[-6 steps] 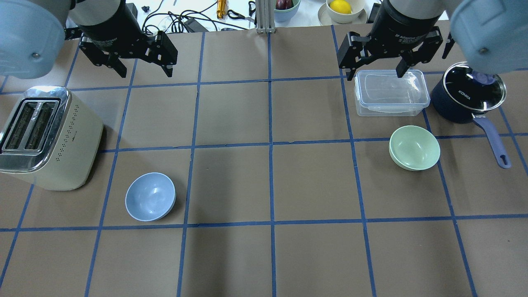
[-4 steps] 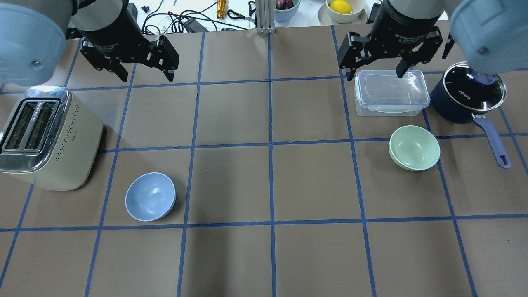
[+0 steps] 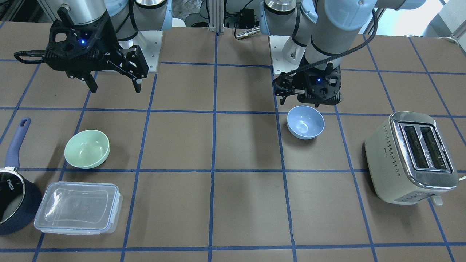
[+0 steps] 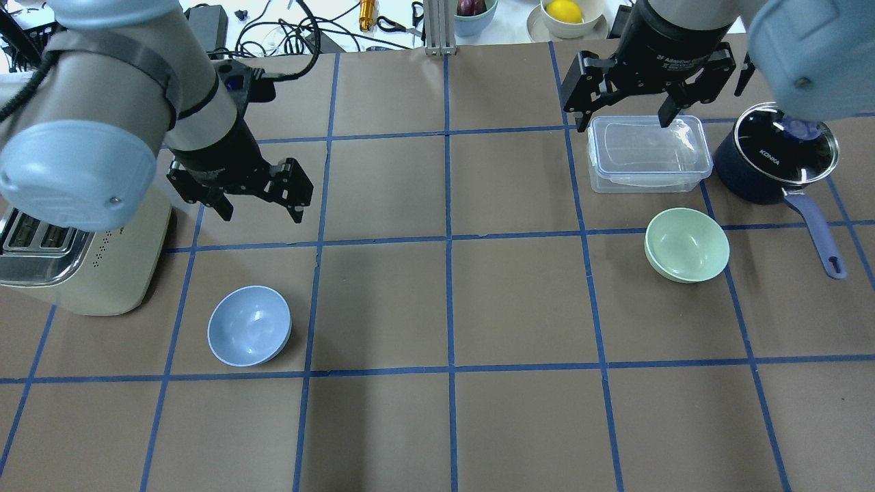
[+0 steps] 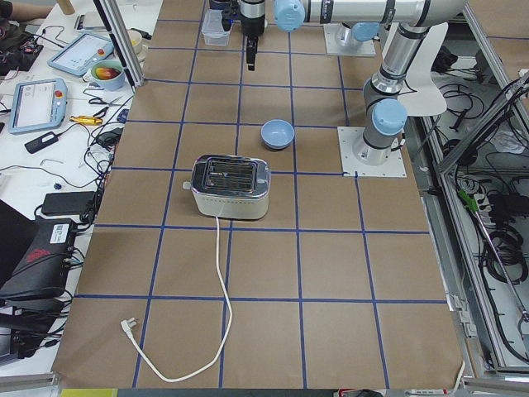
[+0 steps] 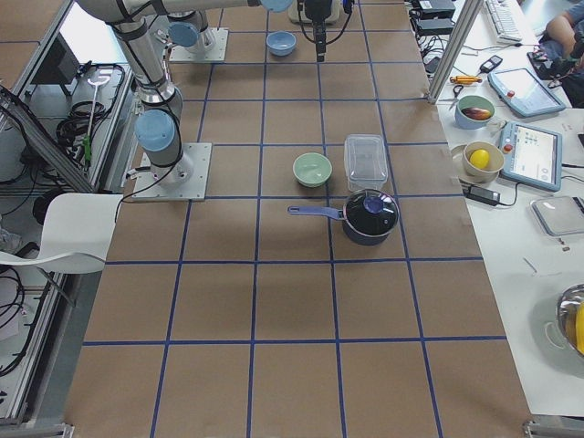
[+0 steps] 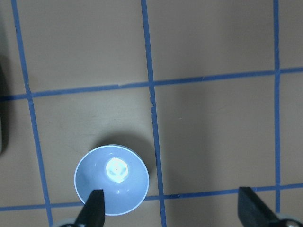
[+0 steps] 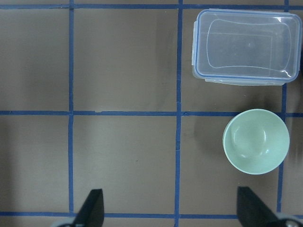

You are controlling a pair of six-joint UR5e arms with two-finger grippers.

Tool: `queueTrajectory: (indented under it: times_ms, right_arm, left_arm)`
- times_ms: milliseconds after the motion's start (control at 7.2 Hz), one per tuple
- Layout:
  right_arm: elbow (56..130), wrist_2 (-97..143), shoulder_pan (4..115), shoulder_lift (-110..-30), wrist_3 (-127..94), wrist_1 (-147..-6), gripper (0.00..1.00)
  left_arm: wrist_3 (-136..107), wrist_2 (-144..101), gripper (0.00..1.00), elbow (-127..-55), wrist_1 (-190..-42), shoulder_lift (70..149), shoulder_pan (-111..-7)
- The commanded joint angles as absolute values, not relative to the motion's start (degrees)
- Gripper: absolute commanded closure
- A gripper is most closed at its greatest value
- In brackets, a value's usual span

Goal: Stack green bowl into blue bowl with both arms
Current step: 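Move the left gripper down over the light blue bowl's rim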

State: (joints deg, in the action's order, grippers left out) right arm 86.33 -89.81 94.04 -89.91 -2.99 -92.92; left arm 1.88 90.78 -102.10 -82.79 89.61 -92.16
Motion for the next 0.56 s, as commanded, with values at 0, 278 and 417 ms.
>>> queueTrajectory:
  times_ms: [0, 278, 417]
  right_arm:
    - [86.3, -89.7, 94.0, -89.8, -3.0, -93.0, 0.00]
    - [86.3, -89.8, 94.0, -89.8, -3.0, -92.6, 0.00]
    - [86.5, -89.8, 94.0, -89.8, -3.0, -92.7, 0.00]
  left_arm:
    - [1.5, 91.0, 0.00, -114.0, -74.4, 89.0, -91.8]
    - [1.3, 91.3, 0.00, -123.6, -62.4, 90.1, -91.0]
    - [1.7, 91.4, 0.00, -128.7, -54.5, 90.8, -90.7]
